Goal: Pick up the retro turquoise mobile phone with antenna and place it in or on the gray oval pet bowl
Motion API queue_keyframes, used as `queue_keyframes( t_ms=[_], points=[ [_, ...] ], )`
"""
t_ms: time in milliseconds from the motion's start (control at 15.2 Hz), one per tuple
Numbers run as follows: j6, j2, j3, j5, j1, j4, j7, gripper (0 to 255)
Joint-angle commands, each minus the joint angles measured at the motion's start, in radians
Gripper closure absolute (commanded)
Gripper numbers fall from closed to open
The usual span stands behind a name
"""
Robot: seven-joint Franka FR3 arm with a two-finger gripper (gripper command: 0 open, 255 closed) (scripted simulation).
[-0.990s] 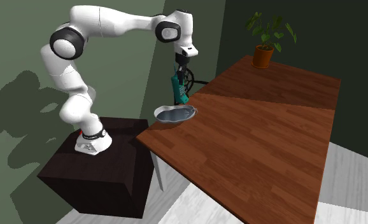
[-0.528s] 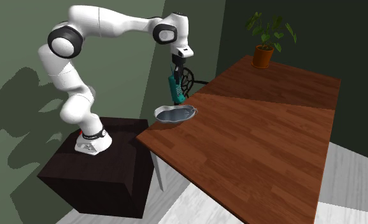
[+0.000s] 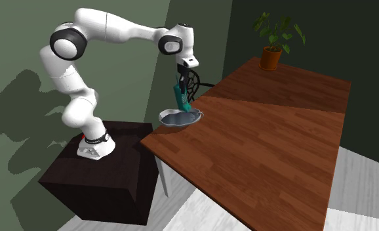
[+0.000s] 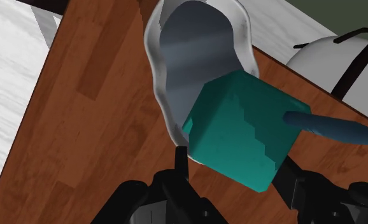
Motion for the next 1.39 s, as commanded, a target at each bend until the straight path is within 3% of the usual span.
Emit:
queue_keyframes(
  t_ms=[0, 330, 792, 858, 1188, 1320],
  points=[
    [0.025, 0.004, -0.001, -0.001, -0.001, -0.02, 0.0, 255],
    [0.086, 0.018, 0.0, -0.005, 0.0, -0.068, 0.003, 255],
    [0.086, 0.018, 0.0, -0.005, 0.0, -0.068, 0.003, 255],
    [0.086, 0.018, 0.0, -0.005, 0.0, -0.068, 0.003, 0],
    [0.086, 0.018, 0.0, -0.005, 0.0, -0.067, 0.003, 0],
    [0.02, 0.006, 0.0, -0.002, 0.0, -0.013, 0.001, 0]
  ],
)
